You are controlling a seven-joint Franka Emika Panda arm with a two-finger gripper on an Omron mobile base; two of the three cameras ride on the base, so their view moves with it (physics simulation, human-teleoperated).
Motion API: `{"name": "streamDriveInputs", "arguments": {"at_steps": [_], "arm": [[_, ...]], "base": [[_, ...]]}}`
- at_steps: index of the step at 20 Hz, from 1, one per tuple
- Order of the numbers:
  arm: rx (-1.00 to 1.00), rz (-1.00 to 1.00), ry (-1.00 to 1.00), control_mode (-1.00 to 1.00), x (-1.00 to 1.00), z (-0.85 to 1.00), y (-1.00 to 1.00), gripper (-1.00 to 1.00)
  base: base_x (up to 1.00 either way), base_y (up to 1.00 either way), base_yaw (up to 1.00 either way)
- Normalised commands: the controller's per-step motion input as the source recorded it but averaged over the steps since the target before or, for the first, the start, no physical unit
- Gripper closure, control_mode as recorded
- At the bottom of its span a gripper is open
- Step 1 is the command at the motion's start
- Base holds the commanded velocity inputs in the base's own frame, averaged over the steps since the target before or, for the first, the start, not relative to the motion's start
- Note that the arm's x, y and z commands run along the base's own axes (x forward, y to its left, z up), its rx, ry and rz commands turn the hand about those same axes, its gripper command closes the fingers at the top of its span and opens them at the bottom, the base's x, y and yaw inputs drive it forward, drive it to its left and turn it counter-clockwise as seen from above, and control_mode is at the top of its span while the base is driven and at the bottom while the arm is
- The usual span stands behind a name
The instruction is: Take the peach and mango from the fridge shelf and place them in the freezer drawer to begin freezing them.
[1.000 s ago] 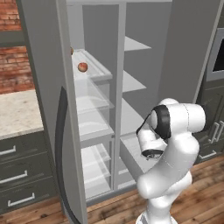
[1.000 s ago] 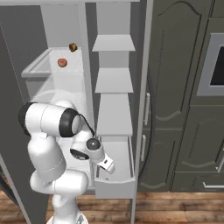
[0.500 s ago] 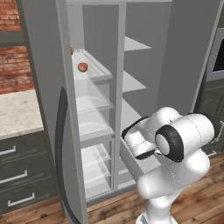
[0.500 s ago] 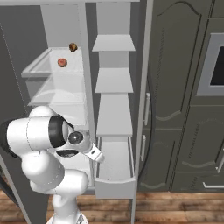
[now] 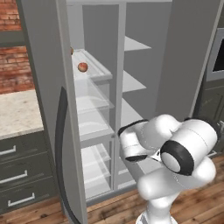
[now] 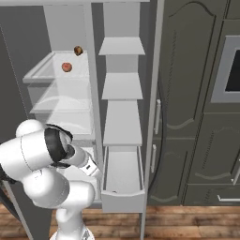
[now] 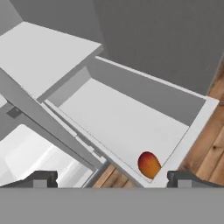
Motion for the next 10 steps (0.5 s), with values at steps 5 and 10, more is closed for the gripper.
{"name": "streamDriveInputs", "arguments": {"at_steps": [5,10], "arm": [[0.15,0.00,0.24,-1.00,0.19,1.00,-0.19,-1.00],[0.15,0.00,0.25,-1.00,0.25,1.00,-0.07,-1.00]], "base": [[0.00,0.00,0.00],[0.00,0.00,0.00]]}}
